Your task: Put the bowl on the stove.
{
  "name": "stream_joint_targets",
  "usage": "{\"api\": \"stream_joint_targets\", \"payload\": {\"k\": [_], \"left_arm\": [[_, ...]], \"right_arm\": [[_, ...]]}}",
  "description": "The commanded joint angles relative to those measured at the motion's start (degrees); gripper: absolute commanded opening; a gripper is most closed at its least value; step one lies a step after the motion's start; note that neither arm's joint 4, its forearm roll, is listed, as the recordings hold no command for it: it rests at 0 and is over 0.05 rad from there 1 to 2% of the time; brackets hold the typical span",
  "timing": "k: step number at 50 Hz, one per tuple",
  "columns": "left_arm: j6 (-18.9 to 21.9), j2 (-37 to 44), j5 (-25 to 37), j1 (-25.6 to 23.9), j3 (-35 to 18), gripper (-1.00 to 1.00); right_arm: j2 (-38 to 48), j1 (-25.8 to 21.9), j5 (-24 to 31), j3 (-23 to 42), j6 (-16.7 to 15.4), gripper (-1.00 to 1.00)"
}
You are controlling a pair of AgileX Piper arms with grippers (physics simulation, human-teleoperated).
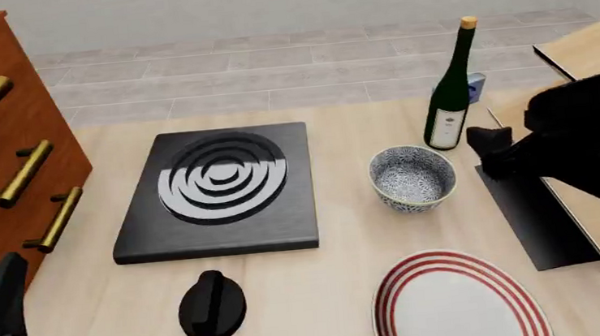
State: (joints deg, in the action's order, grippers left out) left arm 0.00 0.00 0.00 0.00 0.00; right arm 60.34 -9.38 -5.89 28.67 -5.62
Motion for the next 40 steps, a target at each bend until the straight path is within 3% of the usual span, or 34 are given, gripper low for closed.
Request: {"api": "stream_joint_targets", "payload": {"k": [1, 4, 5, 21, 40], "left_arm": [[0.0, 0.0, 0.0, 0.0, 0.0, 1.00], [0.0, 0.0, 0.0, 0.0, 0.0, 1.00], [0.0, 0.0, 0.0, 0.0, 0.0, 1.00], [0.0, 0.0, 0.0, 0.0, 0.0, 1.00], [0.0, 0.0, 0.0, 0.0, 0.0, 1.00]], "right_arm": [[6.0, 0.3, -1.1, 3.2, 0.1, 1.00], [8.0, 0.2, -1.9, 3.6, 0.6, 1.00], [13.0, -0.1, -3.8, 4.8, 2.2, 1.00], [23.0, 0.7, -6.3, 7.4, 2.5, 1.00], [28.9, 2.0, -8.9, 8.2, 3.2, 1.00]]}}
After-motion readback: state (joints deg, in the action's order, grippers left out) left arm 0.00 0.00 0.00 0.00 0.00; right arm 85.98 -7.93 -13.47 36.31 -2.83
